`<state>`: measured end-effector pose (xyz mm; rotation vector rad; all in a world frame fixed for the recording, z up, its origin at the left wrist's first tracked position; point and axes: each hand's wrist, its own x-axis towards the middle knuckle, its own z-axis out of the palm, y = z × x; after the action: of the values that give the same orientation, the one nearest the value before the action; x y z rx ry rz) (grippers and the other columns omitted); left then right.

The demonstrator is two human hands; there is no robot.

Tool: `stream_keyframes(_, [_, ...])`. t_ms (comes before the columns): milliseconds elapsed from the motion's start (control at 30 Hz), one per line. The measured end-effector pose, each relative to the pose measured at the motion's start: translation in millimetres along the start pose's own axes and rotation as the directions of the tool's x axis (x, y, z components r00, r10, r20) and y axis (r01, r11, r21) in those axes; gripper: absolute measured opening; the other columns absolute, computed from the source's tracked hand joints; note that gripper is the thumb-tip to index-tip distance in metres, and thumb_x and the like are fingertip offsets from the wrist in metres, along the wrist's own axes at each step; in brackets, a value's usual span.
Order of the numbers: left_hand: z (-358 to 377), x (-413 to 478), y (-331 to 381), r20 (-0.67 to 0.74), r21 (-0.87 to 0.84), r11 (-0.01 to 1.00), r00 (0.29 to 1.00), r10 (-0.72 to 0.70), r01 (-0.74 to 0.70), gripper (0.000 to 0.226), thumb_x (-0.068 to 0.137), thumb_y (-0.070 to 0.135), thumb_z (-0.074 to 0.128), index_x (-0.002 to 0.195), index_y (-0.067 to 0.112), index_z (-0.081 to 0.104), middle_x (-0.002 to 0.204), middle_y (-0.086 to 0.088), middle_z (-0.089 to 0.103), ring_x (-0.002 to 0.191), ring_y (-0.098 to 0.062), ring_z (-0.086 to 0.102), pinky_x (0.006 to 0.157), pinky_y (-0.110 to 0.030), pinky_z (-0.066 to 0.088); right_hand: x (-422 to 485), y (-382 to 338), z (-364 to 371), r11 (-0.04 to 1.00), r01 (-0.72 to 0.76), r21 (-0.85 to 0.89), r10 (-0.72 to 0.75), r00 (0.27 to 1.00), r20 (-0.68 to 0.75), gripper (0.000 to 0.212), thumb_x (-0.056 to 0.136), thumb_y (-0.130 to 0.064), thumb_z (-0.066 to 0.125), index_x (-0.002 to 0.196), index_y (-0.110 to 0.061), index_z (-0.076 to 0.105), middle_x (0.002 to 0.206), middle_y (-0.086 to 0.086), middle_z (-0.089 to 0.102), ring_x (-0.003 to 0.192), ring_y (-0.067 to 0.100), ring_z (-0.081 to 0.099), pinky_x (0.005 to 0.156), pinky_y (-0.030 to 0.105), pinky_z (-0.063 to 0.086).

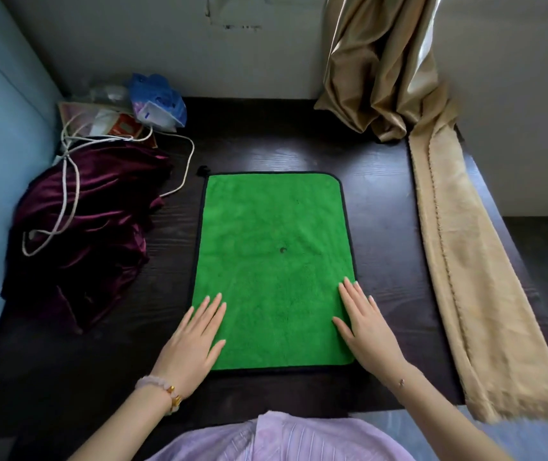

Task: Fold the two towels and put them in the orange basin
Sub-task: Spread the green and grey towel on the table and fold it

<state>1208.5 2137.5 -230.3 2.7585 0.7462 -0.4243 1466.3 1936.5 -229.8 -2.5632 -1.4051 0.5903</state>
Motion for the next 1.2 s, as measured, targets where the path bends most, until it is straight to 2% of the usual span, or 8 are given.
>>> stream_keyframes(100, [10.7, -31.0, -6.6, -0.034, -0.019, 1.000, 0.999, 0.020, -0.020, 0.063, 0.098, 0.044, 0.002, 0.142, 0.011, 0.033, 0.149, 0.001, 0.031, 0.144, -0.005, -0.002, 0.113, -0.025, 0.008, -33.3, 13.7, 12.5, 1.000, 0.006, 0.003, -0.006, 0.999, -0.042, 0.058, 0.095, -0.029, 0.050, 0.146, -0.011, 0.030, 0.153, -0.002, 0.022, 0.143, 0.018, 0.019, 0.116, 0.023, 0.005])
stream_keyframes(200, [16.5, -56.0, -11.3, -0.050, 0.006, 0.999, 0.998, 0.045, -0.045, 0.062, 0.099, 0.042, 0.003, 0.140, 0.010, 0.035, 0.148, 0.001, 0.033, 0.143, -0.005, 0.001, 0.114, -0.026, 0.009, -60.8, 19.2, 17.4, 0.999, 0.034, -0.037, -0.036, 0.997, -0.072, 0.049, 0.097, -0.036, 0.033, 0.136, -0.009, 0.044, 0.143, -0.002, 0.043, 0.134, 0.020, 0.036, 0.113, 0.025, 0.013])
stream_keyframes(300, [17.8, -68.3, -15.4, -0.051, 0.009, 0.998, 0.997, 0.066, -0.065, 0.060, 0.100, 0.037, 0.004, 0.138, 0.008, 0.040, 0.147, 0.000, 0.036, 0.143, -0.007, 0.008, 0.114, -0.028, 0.010, -75.2, 21.1, 20.6, 0.993, 0.087, -0.085, -0.095, 0.991, -0.094, 0.052, 0.102, -0.035, 0.014, 0.136, -0.008, 0.042, 0.141, 0.002, 0.048, 0.133, 0.019, 0.035, 0.114, 0.026, 0.015])
stream_keyframes(533, [6.8, -61.7, -12.8, -0.170, -0.052, 0.994, 0.982, 0.086, -0.096, 0.066, 0.100, 0.033, 0.005, 0.115, 0.009, 0.066, 0.124, -0.002, 0.062, 0.111, -0.015, 0.061, 0.111, -0.026, 0.017, -73.1, 15.4, 19.0, 0.984, 0.146, -0.107, -0.159, 0.978, -0.136, 0.054, 0.082, -0.031, 0.048, 0.127, -0.003, 0.056, 0.138, 0.007, 0.052, 0.131, 0.022, 0.043, 0.116, 0.028, 0.020])
stream_keyframes(700, [14.3, -51.7, -14.3, -0.330, -0.003, 0.988, 0.933, 0.143, -0.152, 0.041, 0.086, 0.025, 0.037, 0.104, 0.010, 0.070, 0.111, -0.002, 0.068, 0.103, -0.010, 0.052, 0.107, -0.027, 0.025, -72.5, 9.9, 21.1, 0.986, 0.145, -0.087, -0.161, 0.962, -0.220, 0.047, 0.084, -0.027, 0.047, 0.120, -0.001, 0.062, 0.130, 0.009, 0.059, 0.125, 0.019, 0.044, 0.115, 0.024, 0.021])
stream_keyframes(833, [15.7, -45.5, -16.2, -0.433, 0.051, 0.980, 0.880, 0.195, -0.192, 0.036, 0.080, 0.022, 0.041, 0.095, 0.010, 0.071, 0.101, -0.001, 0.069, 0.093, -0.011, 0.053, 0.093, -0.029, 0.038, -71.2, 8.6, 21.4, 0.983, 0.163, -0.084, -0.179, 0.948, -0.265, 0.044, 0.085, -0.025, 0.046, 0.118, -0.001, 0.063, 0.127, 0.009, 0.061, 0.123, 0.017, 0.045, 0.114, 0.022, 0.021])
stream_keyframes(1033, [14.2, -34.1, -12.8, -0.475, 0.095, 0.978, 0.855, 0.208, -0.185, 0.019, 0.078, 0.018, 0.043, 0.091, 0.017, 0.056, 0.082, 0.002, 0.062, 0.071, -0.019, 0.054, 0.071, -0.028, 0.036, -65.4, 11.6, 29.4, 0.979, 0.170, -0.111, -0.198, 0.918, -0.343, 0.038, 0.083, -0.017, 0.042, 0.110, -0.003, 0.066, 0.119, 0.009, 0.065, 0.113, 0.019, 0.054, 0.109, 0.029, 0.031])
stream_keyframes(1200, [7.7, -25.3, -14.4, -0.438, 0.070, 0.982, 0.879, 0.187, -0.174, 0.035, 0.062, 0.012, 0.071, 0.093, 0.018, 0.056, 0.083, 0.004, 0.061, 0.071, -0.019, 0.056, 0.072, -0.028, 0.035, -53.6, 7.3, 24.1, 0.978, 0.134, -0.160, -0.185, 0.908, -0.375, 0.031, 0.075, -0.015, 0.043, 0.094, -0.010, 0.067, 0.100, 0.003, 0.068, 0.089, 0.023, 0.064, 0.098, 0.040, 0.038])
